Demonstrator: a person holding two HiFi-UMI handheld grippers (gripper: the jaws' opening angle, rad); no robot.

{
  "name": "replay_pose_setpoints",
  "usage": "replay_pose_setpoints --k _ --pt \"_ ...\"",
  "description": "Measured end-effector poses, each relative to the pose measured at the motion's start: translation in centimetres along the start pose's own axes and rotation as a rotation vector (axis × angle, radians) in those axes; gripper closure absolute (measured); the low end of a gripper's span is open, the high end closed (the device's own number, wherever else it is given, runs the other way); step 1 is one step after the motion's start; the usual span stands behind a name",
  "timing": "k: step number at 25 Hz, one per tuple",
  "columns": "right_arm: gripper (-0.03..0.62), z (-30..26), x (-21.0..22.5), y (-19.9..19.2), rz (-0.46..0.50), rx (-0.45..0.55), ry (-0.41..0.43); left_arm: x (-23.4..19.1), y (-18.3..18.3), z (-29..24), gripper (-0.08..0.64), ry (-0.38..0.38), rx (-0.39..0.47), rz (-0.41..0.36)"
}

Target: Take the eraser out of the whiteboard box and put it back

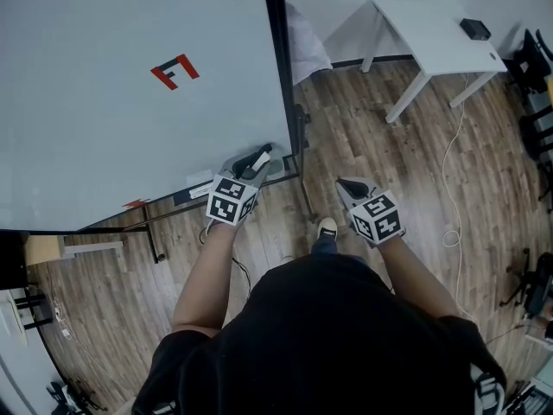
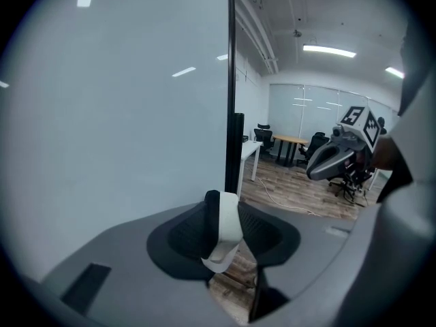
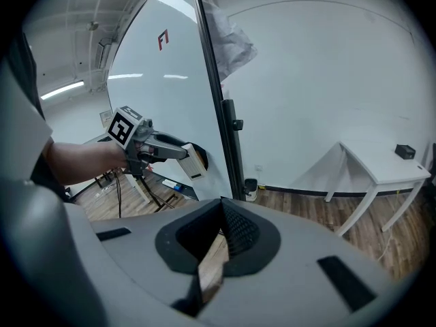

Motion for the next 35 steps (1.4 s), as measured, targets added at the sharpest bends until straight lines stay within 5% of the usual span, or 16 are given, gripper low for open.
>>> replay_pose_setpoints --k 35 --pt "0.598 -2.9 3.1 -1.9 -0.026 -0.051 0.037 -1.0 -3.8 -5.9 0.41 -0.035 -0.11 0.055"
Point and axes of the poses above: the fingertips, and each gripper's own axes: z backward along the fingers, x to its right, y out of its top, the point moved 10 cm from there along z, backward along the fingers, and after that the axes turned 14 degrees about z, right-handed, at the moved point
